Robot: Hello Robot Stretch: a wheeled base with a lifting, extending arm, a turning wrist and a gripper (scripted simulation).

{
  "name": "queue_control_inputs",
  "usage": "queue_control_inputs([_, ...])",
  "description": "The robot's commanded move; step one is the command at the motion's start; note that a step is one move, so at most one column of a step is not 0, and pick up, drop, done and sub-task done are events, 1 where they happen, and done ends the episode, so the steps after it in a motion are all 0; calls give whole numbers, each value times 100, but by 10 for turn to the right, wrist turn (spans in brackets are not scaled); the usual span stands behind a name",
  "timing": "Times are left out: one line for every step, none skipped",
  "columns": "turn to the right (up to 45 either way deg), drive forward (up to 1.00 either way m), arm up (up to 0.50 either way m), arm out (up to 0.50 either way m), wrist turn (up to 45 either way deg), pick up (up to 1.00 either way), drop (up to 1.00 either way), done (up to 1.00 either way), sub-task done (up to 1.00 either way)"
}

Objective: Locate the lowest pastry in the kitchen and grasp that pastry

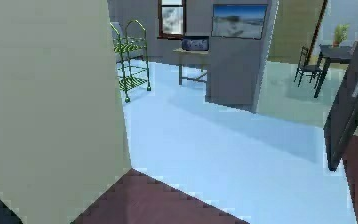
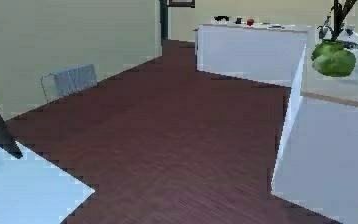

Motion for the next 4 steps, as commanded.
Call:
queue_control_inputs([450, 0, 0, 0, 0, 0, 0, 0, 0])
queue_control_inputs([450, 0, 0, 0, 0, 0, 0, 0, 0])
queue_control_inputs([270, 0, 0, 0, 0, 0, 0, 0, 0])
queue_control_inputs([0, 15, 0, 0, 0, 0, 0, 0, 0])
